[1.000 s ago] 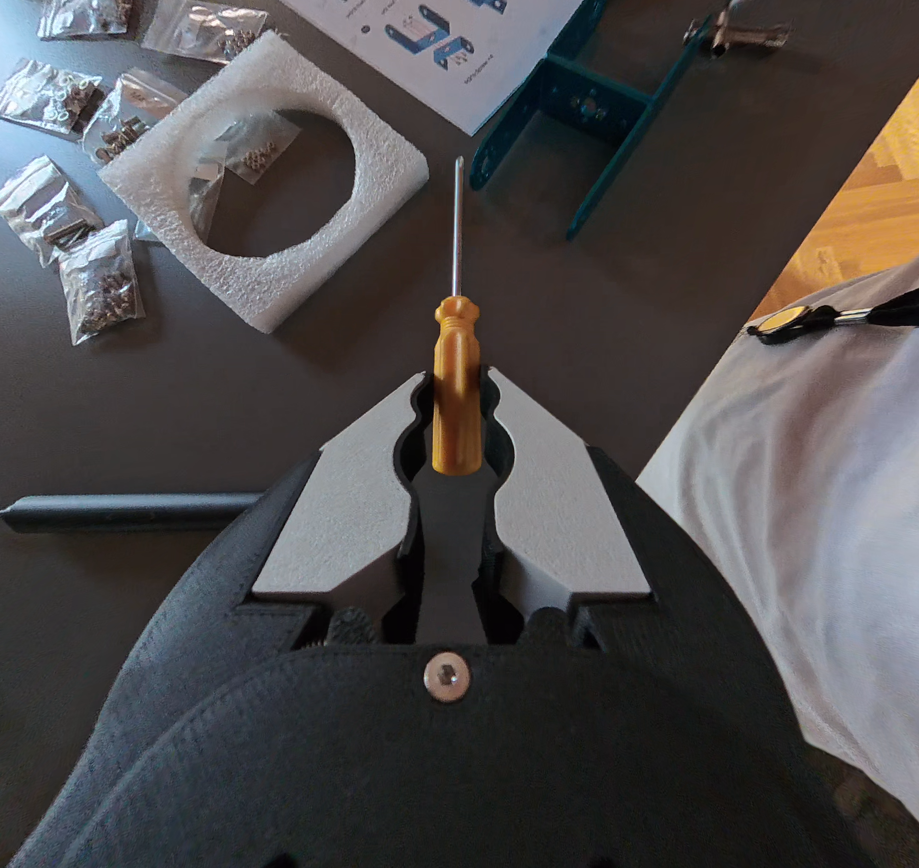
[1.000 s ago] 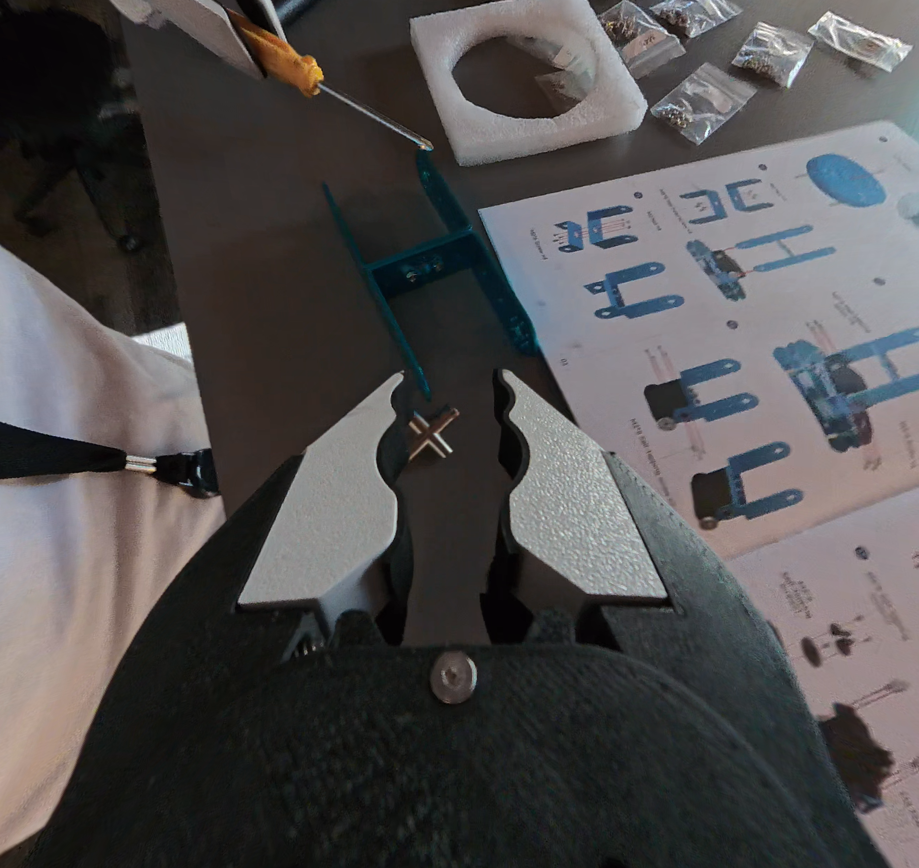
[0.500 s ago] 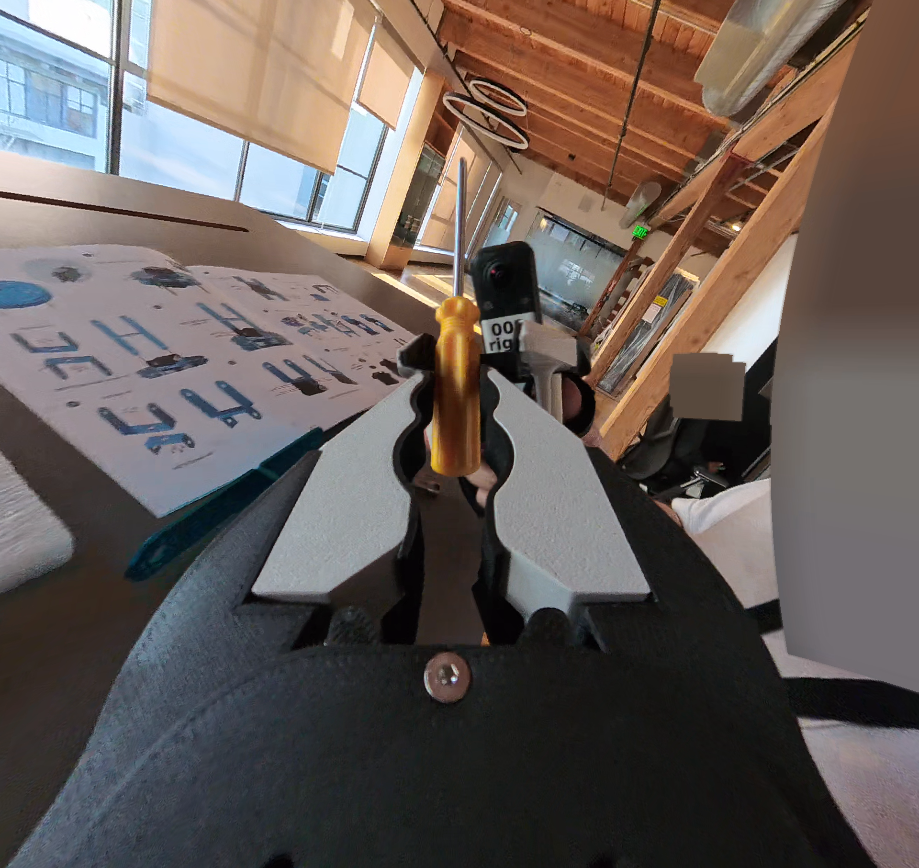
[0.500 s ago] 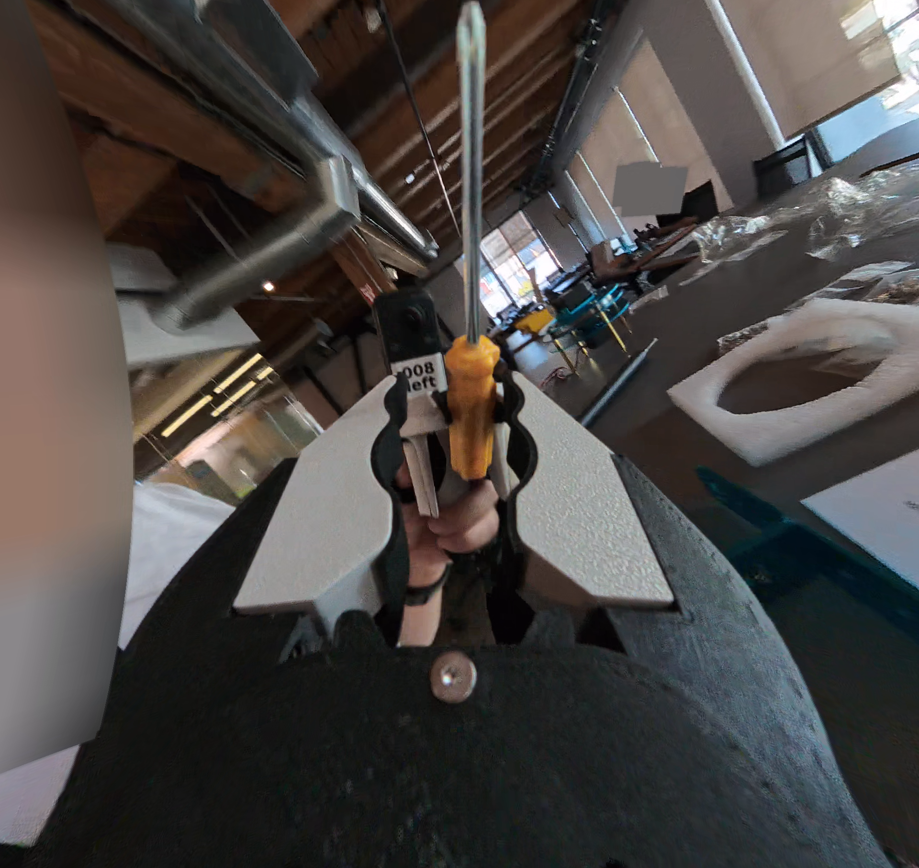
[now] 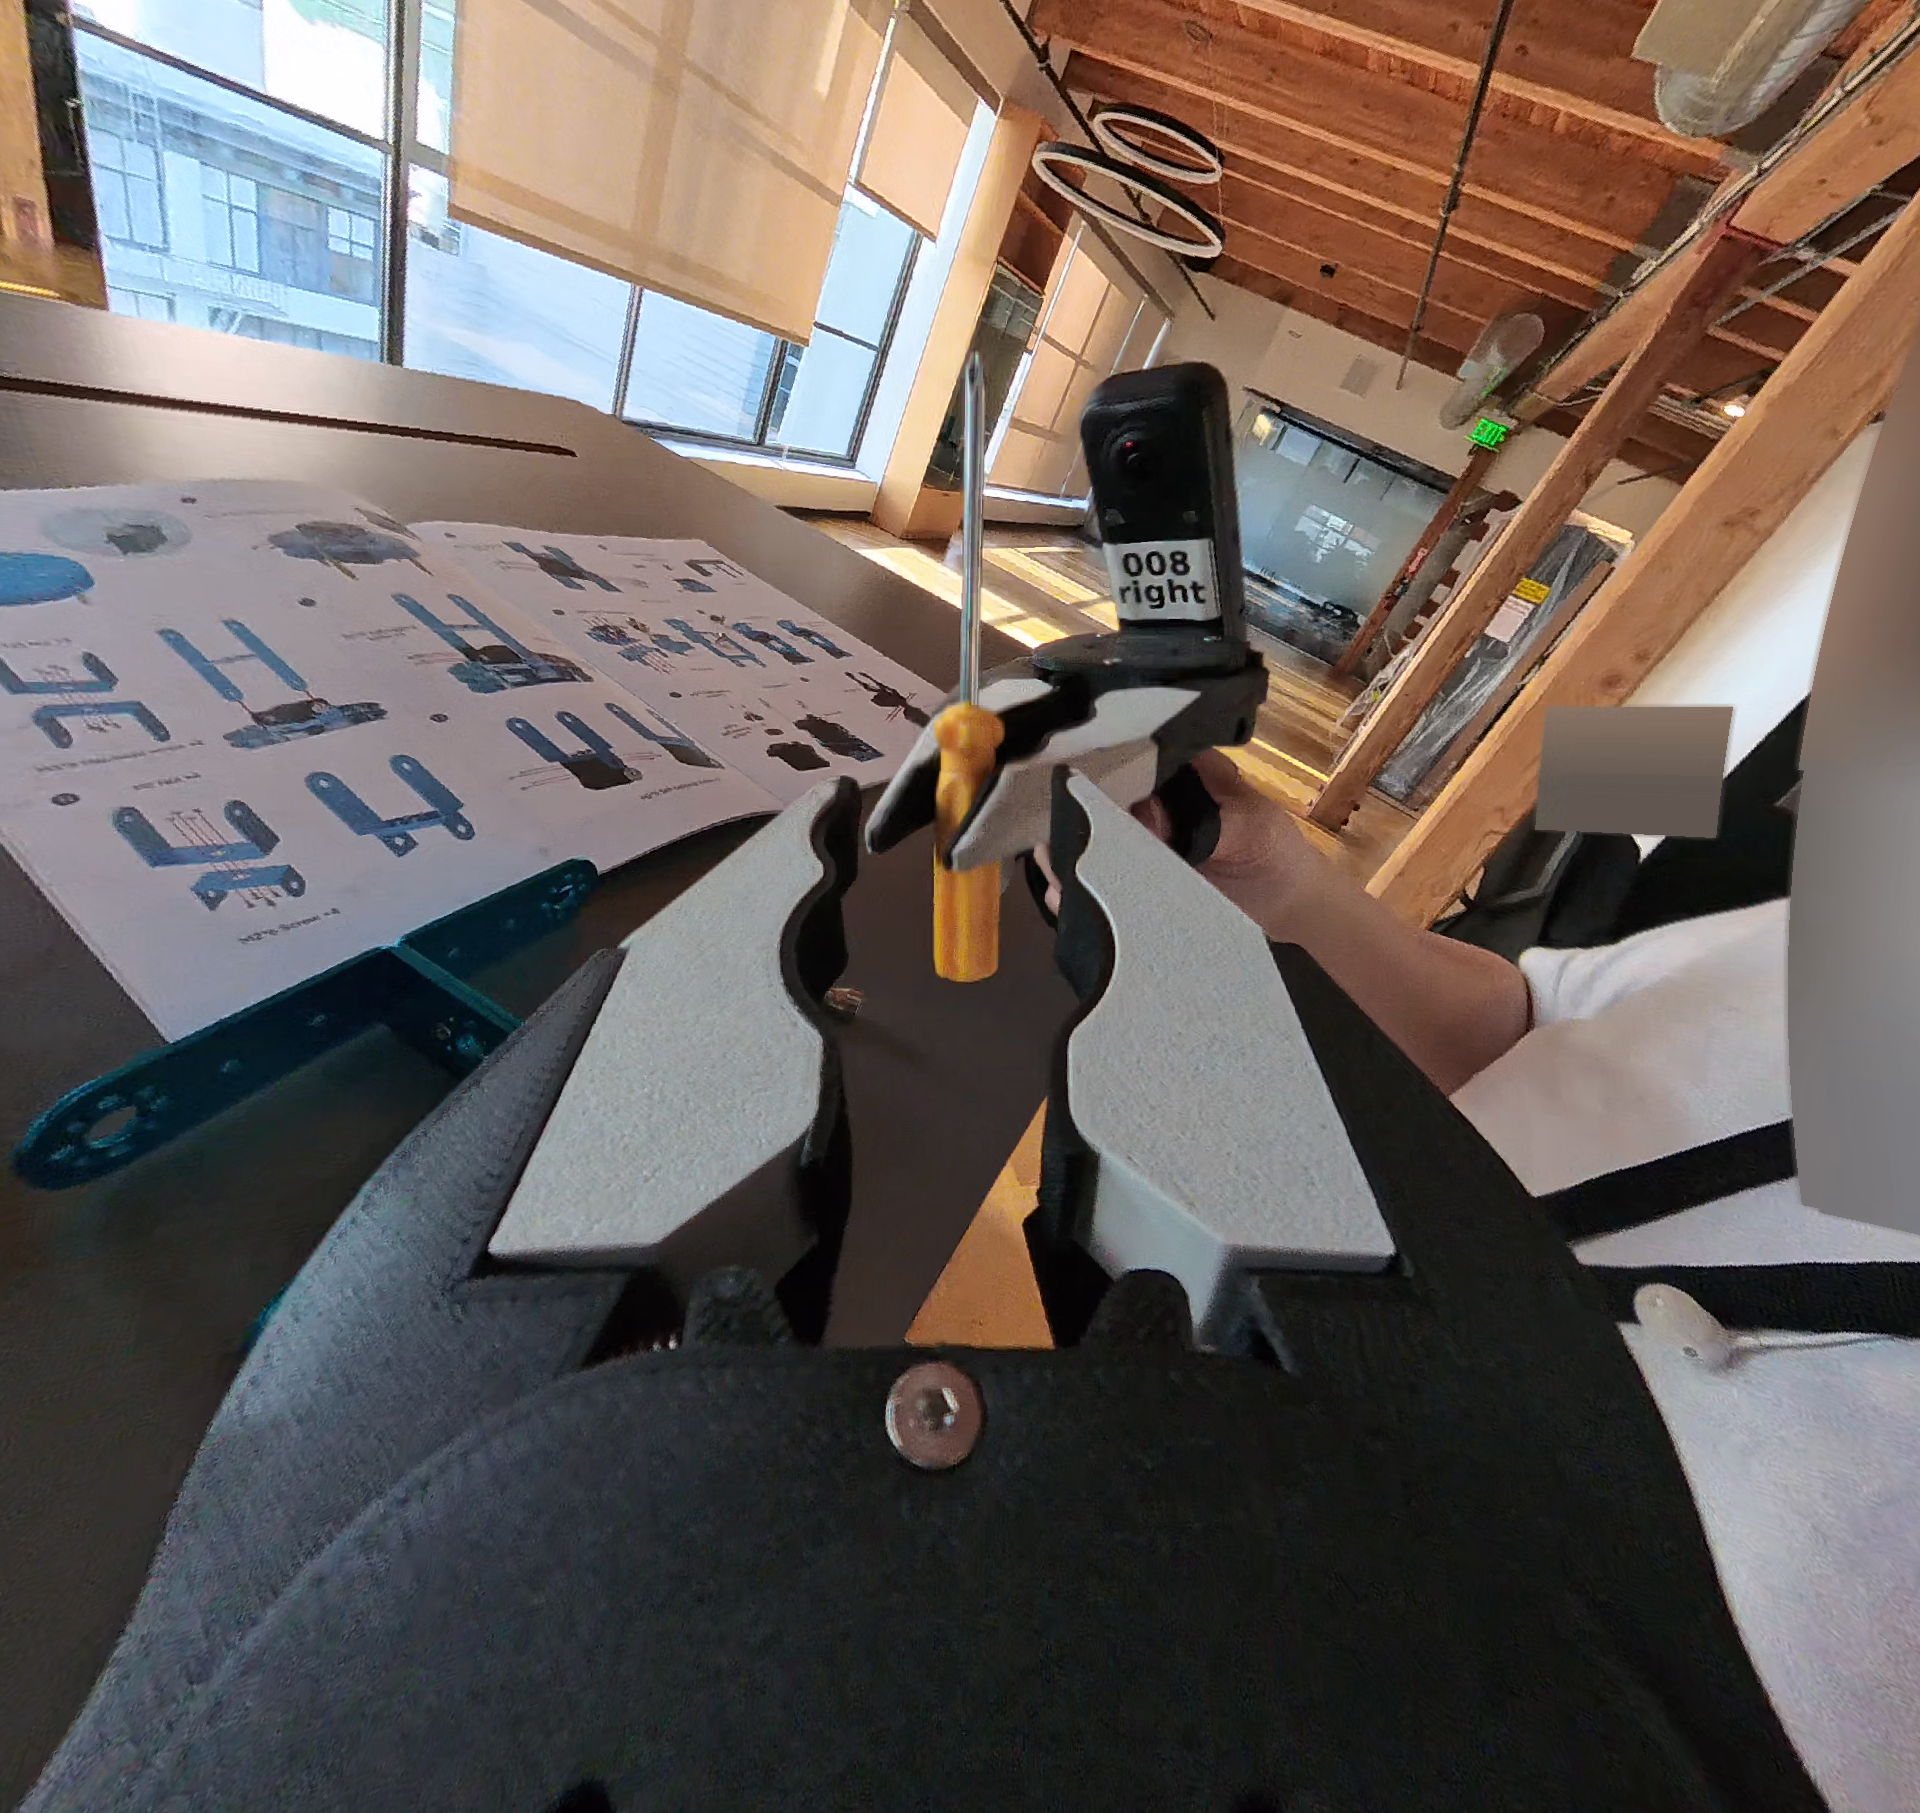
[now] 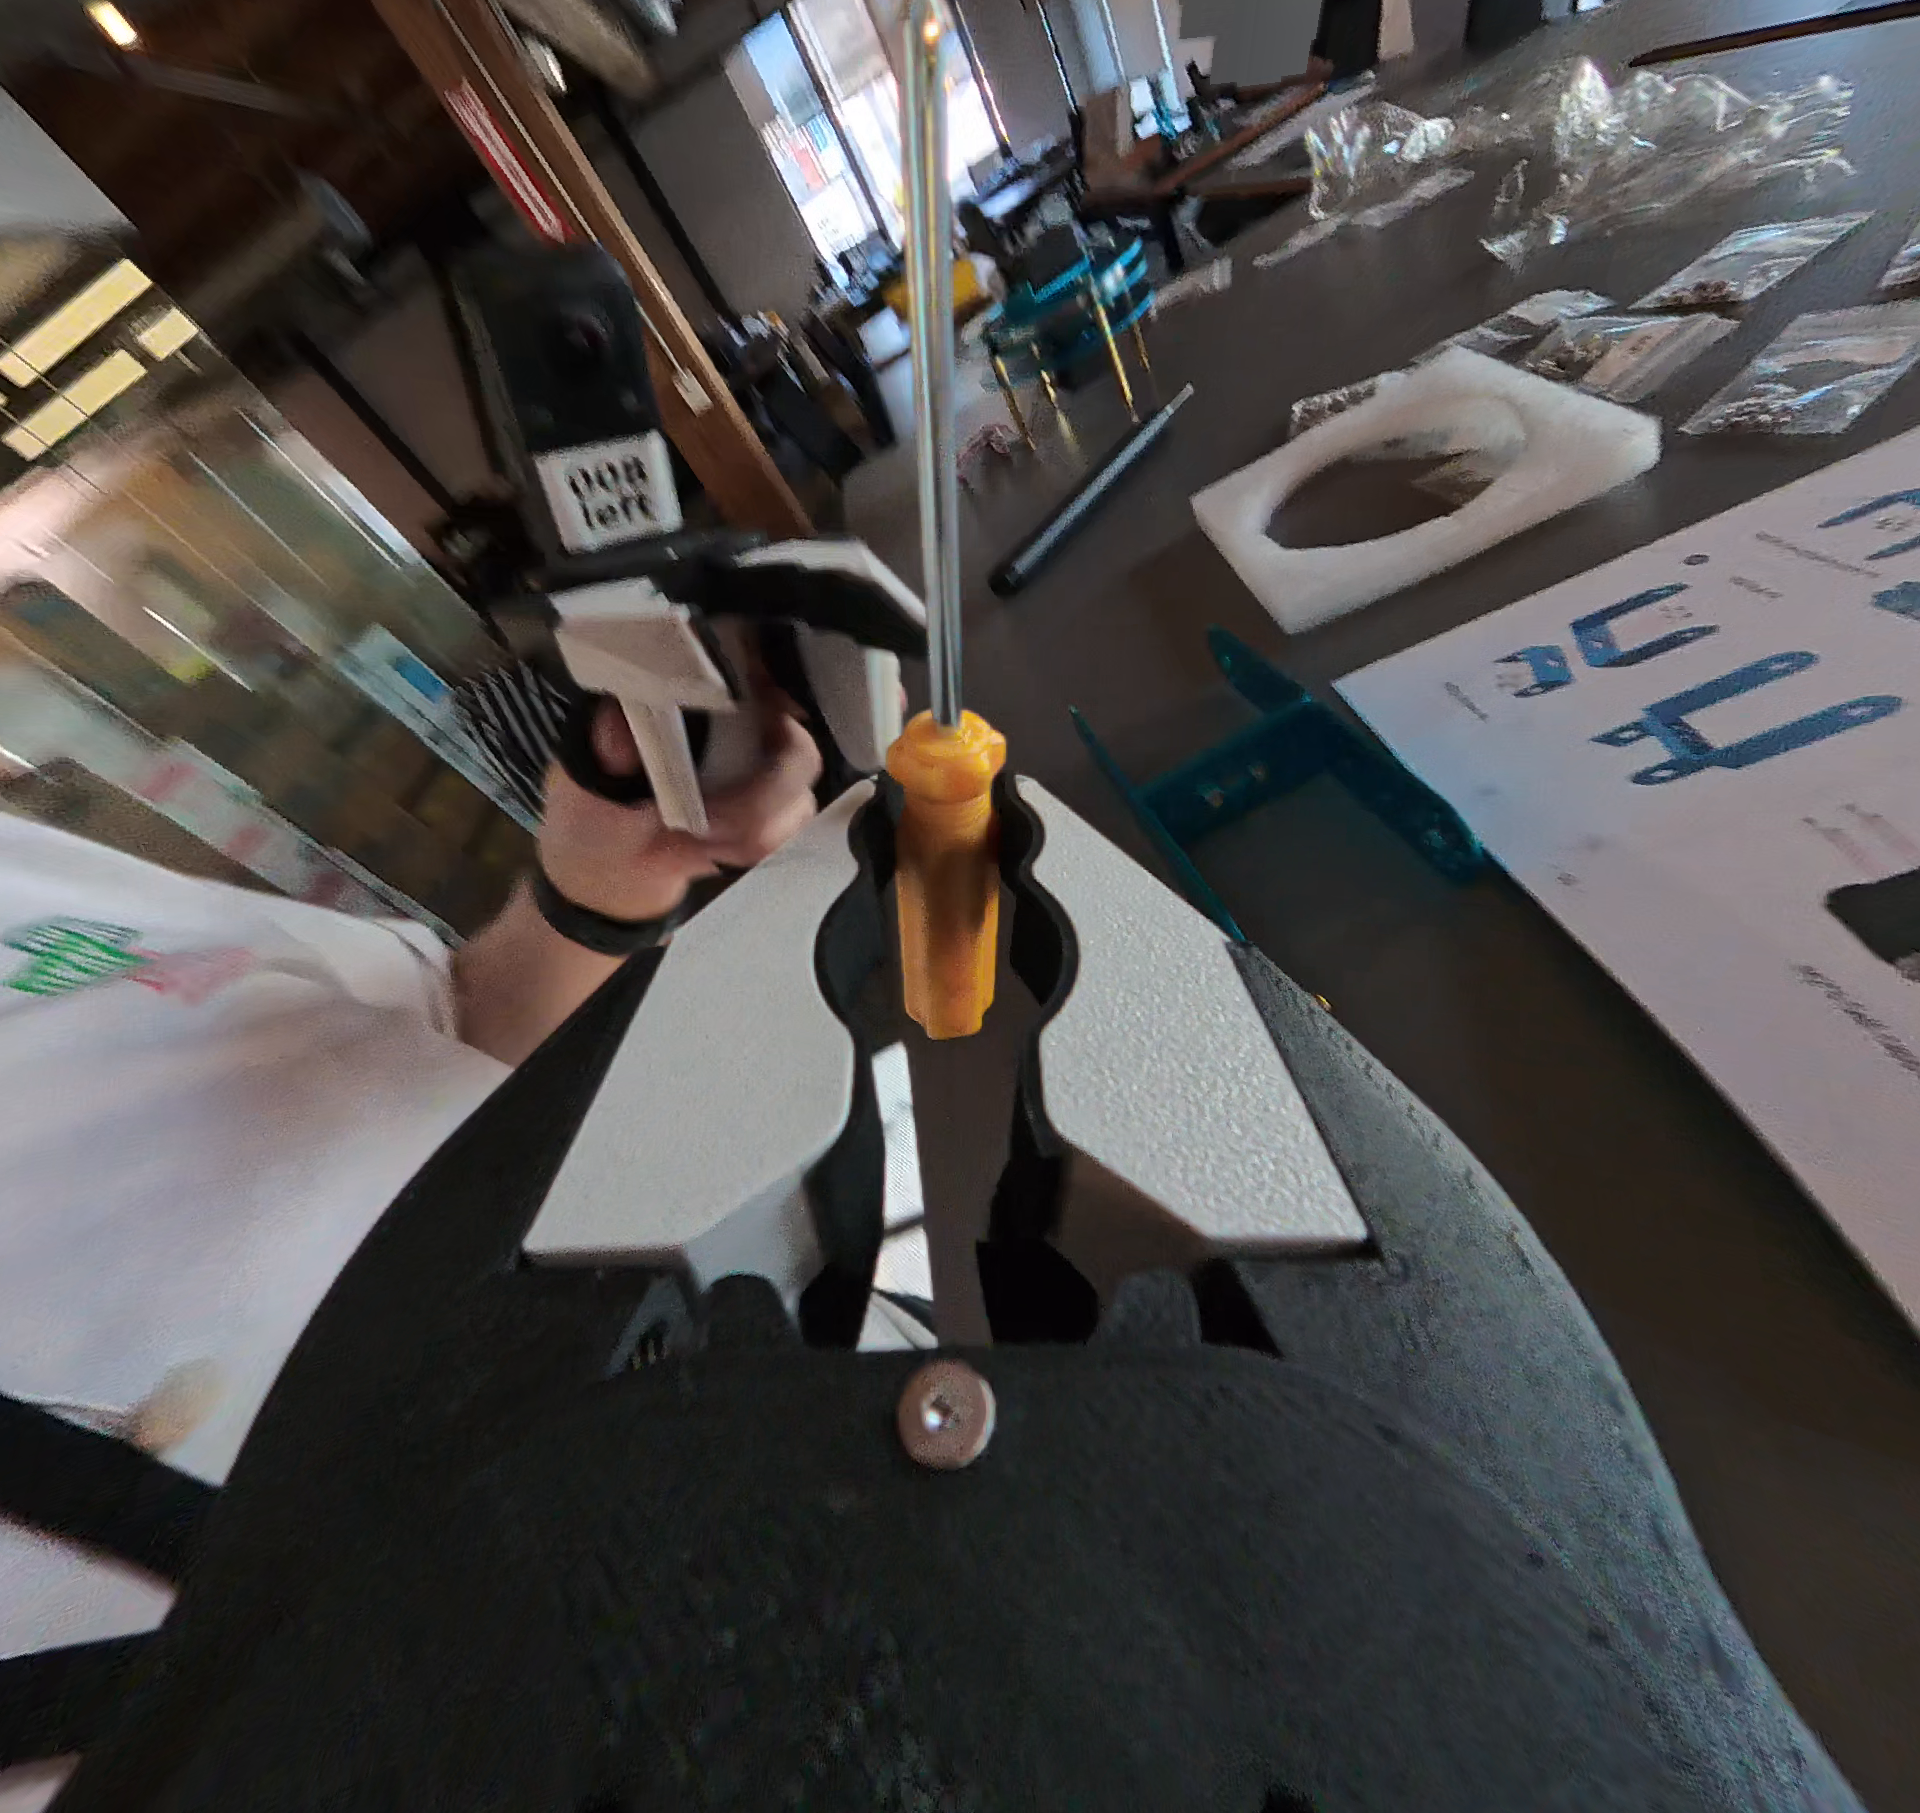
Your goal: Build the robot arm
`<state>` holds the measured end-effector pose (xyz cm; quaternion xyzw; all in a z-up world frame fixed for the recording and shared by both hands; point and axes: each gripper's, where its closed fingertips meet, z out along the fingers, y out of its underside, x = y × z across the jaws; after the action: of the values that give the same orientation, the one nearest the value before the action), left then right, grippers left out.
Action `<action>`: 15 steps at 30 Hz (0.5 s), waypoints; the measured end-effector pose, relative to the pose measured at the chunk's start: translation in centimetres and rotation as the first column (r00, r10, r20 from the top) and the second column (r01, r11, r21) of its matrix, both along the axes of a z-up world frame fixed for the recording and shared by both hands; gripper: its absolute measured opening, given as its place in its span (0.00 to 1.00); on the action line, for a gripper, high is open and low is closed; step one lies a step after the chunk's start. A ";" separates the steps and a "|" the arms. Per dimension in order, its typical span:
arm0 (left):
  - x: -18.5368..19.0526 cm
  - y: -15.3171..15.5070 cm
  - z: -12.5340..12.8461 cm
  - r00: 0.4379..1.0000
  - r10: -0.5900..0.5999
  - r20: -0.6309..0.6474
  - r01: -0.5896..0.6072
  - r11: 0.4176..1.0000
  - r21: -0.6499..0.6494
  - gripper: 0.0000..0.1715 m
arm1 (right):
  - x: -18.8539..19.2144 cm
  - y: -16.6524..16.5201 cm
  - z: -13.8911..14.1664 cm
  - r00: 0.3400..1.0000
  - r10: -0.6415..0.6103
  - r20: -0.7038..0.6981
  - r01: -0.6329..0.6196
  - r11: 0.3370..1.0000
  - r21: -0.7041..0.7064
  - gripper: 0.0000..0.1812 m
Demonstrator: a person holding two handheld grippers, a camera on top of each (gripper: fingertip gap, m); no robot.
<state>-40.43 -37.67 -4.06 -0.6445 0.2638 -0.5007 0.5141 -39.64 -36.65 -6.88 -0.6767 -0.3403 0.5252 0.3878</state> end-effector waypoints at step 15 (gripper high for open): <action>3.1 0.1 2.8 0.982 -0.051 0.181 0.074 0.990 -0.120 0.01 | 1.3 -2.9 0.4 0.994 -0.041 0.098 0.002 0.930 0.367 0.11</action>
<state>-37.37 -37.62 -1.22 -0.6201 0.2049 -0.5875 0.4778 -38.33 -39.57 -6.49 -0.6228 -0.4445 0.4120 0.4947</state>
